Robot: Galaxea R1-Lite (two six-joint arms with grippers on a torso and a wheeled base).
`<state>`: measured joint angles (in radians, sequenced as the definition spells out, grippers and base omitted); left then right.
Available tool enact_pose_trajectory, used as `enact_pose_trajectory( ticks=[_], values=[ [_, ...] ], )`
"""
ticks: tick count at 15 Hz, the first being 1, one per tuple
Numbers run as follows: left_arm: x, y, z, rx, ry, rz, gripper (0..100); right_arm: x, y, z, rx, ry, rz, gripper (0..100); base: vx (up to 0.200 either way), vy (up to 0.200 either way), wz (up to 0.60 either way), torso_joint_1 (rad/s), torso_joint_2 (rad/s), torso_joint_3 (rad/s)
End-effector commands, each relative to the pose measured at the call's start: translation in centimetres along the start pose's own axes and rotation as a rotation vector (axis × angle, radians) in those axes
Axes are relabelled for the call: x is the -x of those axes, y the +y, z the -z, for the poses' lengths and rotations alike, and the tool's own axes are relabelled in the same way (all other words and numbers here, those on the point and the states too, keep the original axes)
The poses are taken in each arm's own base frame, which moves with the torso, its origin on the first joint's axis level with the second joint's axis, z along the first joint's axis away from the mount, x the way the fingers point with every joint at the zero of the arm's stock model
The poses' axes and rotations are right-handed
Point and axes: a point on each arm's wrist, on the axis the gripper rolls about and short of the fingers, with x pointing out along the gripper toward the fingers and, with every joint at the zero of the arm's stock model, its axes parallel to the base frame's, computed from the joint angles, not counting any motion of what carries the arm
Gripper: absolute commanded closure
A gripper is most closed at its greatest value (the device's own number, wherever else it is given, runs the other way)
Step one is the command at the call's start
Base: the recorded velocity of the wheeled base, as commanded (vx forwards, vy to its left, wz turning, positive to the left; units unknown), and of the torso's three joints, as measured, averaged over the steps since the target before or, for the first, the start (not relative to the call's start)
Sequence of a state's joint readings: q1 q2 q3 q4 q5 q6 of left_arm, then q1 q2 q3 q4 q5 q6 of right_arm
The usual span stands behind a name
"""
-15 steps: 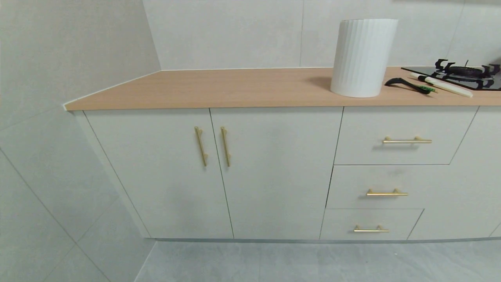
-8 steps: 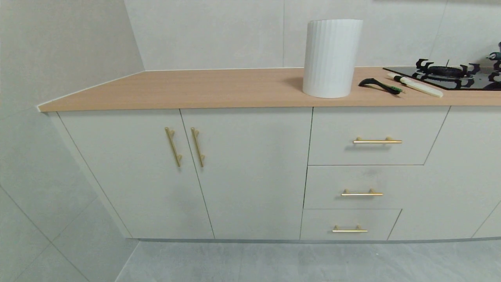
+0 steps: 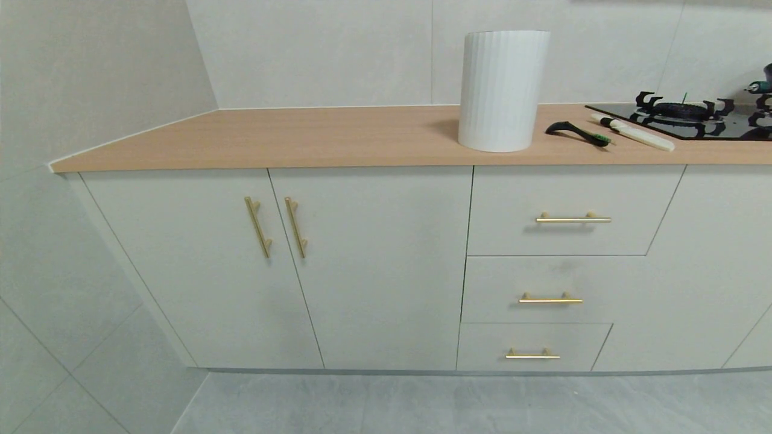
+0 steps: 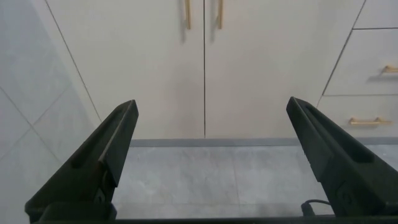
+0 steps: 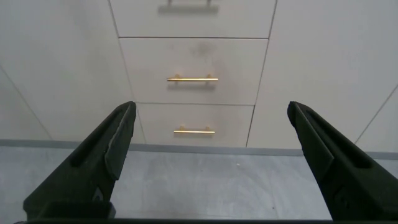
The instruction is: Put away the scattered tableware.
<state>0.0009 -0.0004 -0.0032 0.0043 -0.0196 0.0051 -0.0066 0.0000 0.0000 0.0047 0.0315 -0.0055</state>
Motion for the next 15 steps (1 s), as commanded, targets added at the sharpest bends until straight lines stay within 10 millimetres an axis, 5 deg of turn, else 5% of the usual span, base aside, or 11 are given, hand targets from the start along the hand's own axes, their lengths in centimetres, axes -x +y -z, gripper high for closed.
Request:
enact_pose_trajectory(
  ticks=[1, 4, 9, 15],
  values=[
    [0.00, 0.00, 0.01, 0.001, 0.001, 0.000, 0, -0.01, 0.00, -0.02, 0.001, 0.000, -0.001, 0, 0.200, 0.000, 0.00, -0.002, 0.01, 0.002],
    [0.00, 0.00, 0.01, 0.001, 0.001, 0.000, 0, -0.01, 0.00, -0.02, 0.001, 0.000, -0.001, 0, 0.200, 0.000, 0.00, 0.001, 0.00, 0.002],
    [0.00, 0.00, 0.01, 0.002, 0.001, 0.000, 0, -0.01, -0.01, -0.02, 0.001, 0.000, 0.002, 0, 0.000, 0.000, 0.00, 0.000, 0.00, 0.000],
    [0.00, 0.00, 0.01, 0.002, 0.001, 0.000, 0, -0.01, -0.01, -0.02, 0.001, 0.000, 0.002, 0, 0.000, -0.200, 0.00, 0.000, 0.00, 0.002]
  ],
)
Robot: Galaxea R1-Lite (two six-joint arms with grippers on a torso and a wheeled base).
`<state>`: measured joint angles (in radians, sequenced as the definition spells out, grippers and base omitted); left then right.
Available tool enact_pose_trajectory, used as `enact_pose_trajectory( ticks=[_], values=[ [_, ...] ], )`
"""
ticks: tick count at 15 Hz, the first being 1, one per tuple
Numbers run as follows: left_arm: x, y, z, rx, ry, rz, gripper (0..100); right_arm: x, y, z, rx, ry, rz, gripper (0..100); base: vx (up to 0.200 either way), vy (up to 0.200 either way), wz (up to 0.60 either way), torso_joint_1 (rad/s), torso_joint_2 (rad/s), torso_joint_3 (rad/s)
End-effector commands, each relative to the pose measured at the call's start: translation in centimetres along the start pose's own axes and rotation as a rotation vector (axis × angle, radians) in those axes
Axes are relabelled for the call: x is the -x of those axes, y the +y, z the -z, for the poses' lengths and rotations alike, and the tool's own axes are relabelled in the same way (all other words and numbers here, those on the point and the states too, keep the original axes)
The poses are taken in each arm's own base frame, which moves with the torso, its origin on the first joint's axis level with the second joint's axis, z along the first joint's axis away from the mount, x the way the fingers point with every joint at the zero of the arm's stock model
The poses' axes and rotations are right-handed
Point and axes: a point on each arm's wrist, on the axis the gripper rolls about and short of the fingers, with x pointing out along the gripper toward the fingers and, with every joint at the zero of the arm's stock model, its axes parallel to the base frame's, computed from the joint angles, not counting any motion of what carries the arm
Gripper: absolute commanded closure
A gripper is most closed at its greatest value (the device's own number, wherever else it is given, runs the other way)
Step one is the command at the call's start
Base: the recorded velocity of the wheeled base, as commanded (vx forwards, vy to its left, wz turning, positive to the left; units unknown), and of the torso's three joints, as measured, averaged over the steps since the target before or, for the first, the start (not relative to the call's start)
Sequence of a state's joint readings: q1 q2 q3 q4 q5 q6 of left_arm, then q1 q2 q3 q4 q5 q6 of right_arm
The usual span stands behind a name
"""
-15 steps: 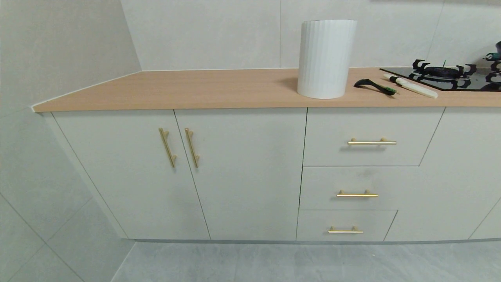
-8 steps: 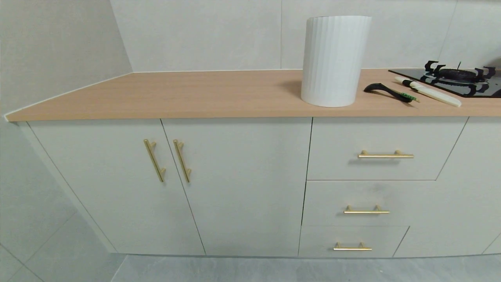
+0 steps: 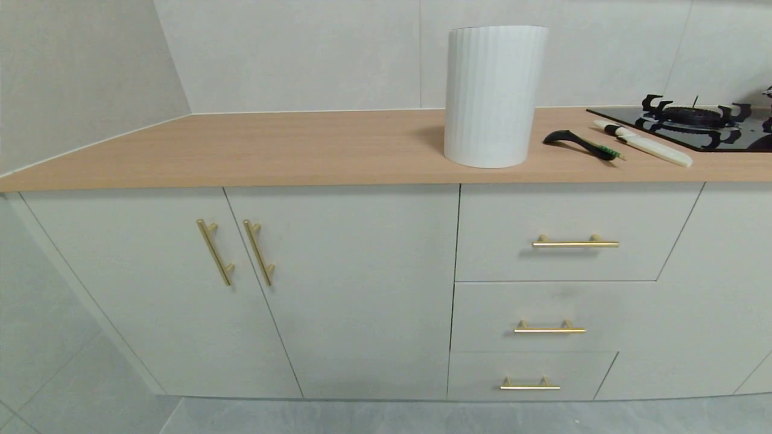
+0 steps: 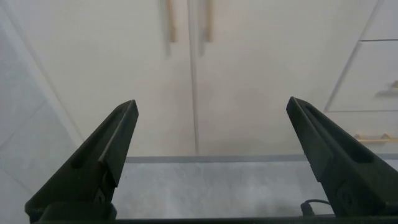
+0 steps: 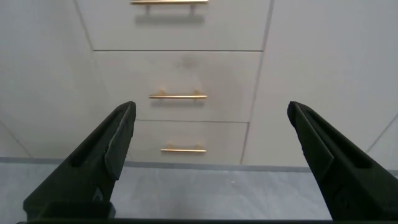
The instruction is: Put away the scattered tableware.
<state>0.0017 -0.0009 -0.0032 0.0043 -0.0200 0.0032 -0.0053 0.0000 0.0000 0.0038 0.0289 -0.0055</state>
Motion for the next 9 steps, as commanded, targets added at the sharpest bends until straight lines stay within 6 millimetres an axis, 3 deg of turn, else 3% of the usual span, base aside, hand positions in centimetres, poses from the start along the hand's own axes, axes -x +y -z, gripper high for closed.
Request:
enact_pose_trajectory(
  ticks=[1, 9],
  values=[
    [-0.01, 0.00, 0.01, 0.000, 0.001, 0.000, 0, -0.01, 0.01, 0.00, 0.001, 0.002, -0.002, 0, 0.000, -0.200, 0.00, 0.002, 0.01, 0.002],
    [-0.01, 0.00, 0.01, 0.000, 0.001, 0.000, 0, -0.01, 0.00, -0.01, 0.001, 0.001, 0.001, 0, 0.000, 0.000, 0.00, 0.000, 0.00, 0.000]
  ],
)
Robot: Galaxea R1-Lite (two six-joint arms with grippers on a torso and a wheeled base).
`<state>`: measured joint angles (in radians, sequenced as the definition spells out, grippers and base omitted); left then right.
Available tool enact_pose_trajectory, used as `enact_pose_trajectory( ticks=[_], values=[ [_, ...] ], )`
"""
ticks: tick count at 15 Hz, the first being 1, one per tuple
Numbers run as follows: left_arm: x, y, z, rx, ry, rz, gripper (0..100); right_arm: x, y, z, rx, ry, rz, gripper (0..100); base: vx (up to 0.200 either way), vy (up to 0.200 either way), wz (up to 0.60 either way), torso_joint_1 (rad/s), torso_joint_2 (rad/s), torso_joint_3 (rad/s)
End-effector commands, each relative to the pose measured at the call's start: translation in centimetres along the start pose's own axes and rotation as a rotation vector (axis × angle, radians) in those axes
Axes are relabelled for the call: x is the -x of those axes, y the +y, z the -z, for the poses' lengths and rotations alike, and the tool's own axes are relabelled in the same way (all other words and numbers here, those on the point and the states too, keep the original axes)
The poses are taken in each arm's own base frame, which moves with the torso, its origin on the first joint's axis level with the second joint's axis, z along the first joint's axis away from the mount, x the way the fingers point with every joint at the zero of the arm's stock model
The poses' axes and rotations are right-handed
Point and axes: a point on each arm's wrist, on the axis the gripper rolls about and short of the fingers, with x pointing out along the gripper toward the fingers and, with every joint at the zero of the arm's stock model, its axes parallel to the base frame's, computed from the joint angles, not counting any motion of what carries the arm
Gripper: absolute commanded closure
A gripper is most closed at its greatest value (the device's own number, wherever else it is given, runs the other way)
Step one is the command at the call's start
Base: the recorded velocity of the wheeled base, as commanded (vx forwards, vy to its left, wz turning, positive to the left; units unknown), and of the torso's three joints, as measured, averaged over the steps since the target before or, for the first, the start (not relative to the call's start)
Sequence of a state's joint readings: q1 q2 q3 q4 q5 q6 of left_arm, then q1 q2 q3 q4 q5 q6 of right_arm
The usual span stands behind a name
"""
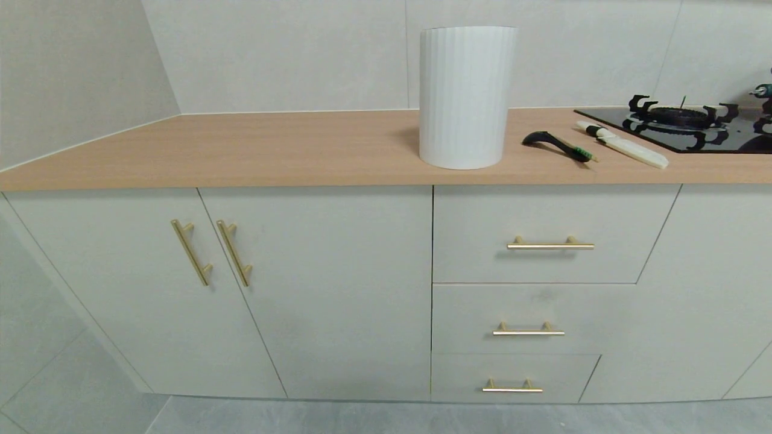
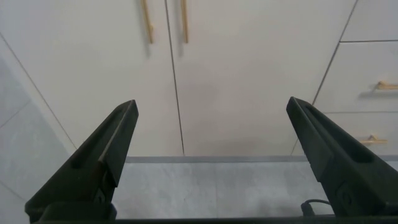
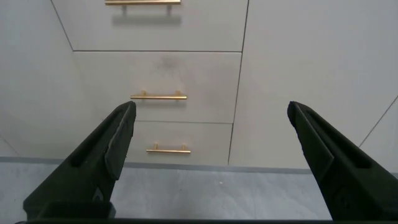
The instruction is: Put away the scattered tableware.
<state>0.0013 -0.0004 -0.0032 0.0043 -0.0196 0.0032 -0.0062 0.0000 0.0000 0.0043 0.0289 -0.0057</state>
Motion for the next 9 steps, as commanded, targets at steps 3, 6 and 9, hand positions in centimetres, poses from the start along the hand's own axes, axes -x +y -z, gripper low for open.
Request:
enact_pose_trajectory(
  ticks=[3, 6, 9],
  values=[
    [0.00, 0.00, 0.01, 0.000, 0.001, 0.000, 0, -0.01, 0.00, 0.00, 0.000, 0.002, 0.000, 0, 0.000, 0.000, -0.20, 0.001, 0.00, 0.001],
    [0.00, 0.00, 0.01, 0.000, 0.001, 0.000, 0, -0.01, 0.00, 0.00, 0.000, 0.002, 0.000, 0, 0.000, 0.000, 0.00, 0.000, 0.00, 0.000],
    [0.00, 0.00, 0.01, 0.000, 0.001, 0.000, 0, -0.01, 0.01, 0.00, 0.002, 0.002, -0.003, 0, 0.000, 0.000, 0.00, 0.000, 0.00, 0.000]
  ],
)
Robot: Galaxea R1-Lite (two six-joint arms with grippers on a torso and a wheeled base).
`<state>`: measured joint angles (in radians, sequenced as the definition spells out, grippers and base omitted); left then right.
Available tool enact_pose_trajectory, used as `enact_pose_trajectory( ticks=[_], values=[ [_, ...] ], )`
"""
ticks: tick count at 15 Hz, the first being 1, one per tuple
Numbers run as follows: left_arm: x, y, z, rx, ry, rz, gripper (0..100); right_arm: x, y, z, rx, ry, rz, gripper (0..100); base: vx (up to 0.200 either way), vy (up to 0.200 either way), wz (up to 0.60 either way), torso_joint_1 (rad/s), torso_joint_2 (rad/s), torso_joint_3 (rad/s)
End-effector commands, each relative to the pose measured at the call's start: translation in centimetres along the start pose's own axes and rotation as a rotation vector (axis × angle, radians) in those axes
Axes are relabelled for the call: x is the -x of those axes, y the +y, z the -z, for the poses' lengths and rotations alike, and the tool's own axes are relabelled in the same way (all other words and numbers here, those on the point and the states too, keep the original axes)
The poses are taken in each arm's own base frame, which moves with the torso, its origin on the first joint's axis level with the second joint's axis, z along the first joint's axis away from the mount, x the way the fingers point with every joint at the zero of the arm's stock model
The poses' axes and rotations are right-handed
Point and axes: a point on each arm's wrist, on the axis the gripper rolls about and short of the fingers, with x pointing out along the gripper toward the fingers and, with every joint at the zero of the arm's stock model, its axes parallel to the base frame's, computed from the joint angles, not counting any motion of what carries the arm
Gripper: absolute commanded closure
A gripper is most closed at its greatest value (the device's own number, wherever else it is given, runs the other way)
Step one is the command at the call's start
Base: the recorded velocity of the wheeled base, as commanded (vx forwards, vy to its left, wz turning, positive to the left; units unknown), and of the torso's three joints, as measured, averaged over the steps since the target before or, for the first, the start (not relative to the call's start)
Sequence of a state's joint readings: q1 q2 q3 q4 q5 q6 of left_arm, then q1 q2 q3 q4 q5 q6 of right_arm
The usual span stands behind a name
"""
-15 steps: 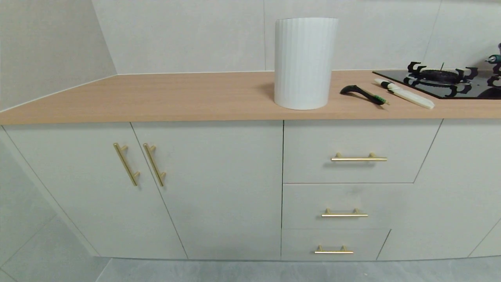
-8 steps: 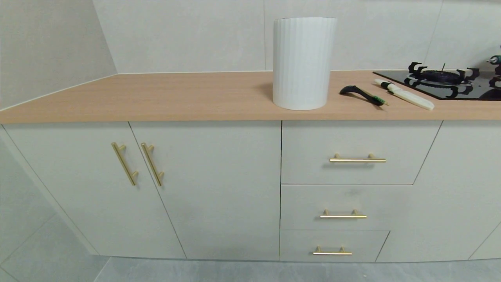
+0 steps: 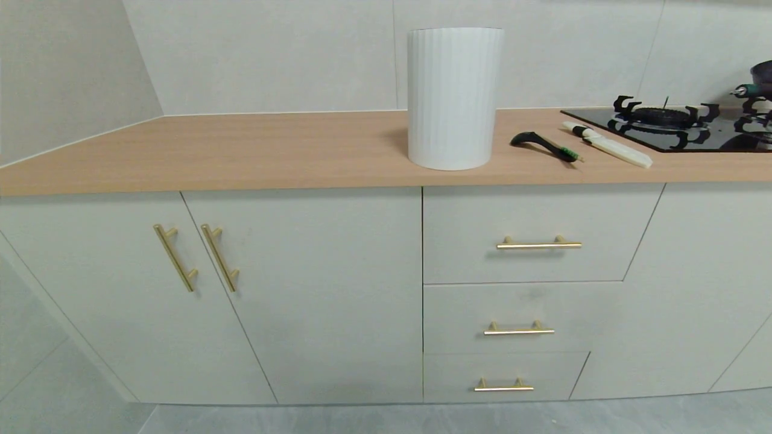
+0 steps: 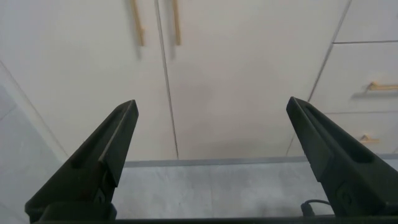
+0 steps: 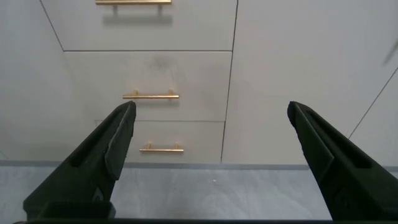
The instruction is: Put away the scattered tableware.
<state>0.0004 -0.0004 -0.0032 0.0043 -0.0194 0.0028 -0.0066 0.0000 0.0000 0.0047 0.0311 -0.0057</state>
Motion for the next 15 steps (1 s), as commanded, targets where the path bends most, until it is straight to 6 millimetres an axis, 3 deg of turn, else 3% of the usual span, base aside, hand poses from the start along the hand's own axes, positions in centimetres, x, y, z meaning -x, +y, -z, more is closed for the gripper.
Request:
enact_pose_trajectory(
  ticks=[1, 7, 9, 10, 15],
  values=[
    [0.0, 0.0, 0.0, 0.000, 0.001, -0.001, 0, 0.0, 0.0, 0.0, 0.000, 0.001, -0.002, 0, 0.000, 0.000, 0.00, 0.000, 0.00, 0.000],
    [0.0, 0.0, 0.0, -0.002, 0.001, -0.001, 0, 0.0, 0.0, -0.1, 0.002, -0.002, -0.008, 0, 0.000, 0.000, 0.00, 0.000, 0.00, 0.000],
    [0.0, 0.0, 0.0, -0.002, -0.001, -0.001, 0, 1.1, 0.1, -5.4, -0.137, -0.093, -0.112, 0, 0.000, 0.000, 0.00, 0.000, 0.00, 0.000],
    [0.0, 0.0, 0.0, -0.002, -0.001, -0.001, 0, 0.5, 0.1, -6.6, -0.152, -0.010, -0.187, 0, 0.000, 0.000, 0.00, 0.000, 0.00, 0.000],
    [0.0, 0.0, 0.0, 0.000, 0.001, -0.001, 0, -5.3, 0.6, -7.6, -0.042, 0.360, -0.302, 0, 0.000, 0.000, 0.00, 0.000, 0.00, 0.000]
  ],
)
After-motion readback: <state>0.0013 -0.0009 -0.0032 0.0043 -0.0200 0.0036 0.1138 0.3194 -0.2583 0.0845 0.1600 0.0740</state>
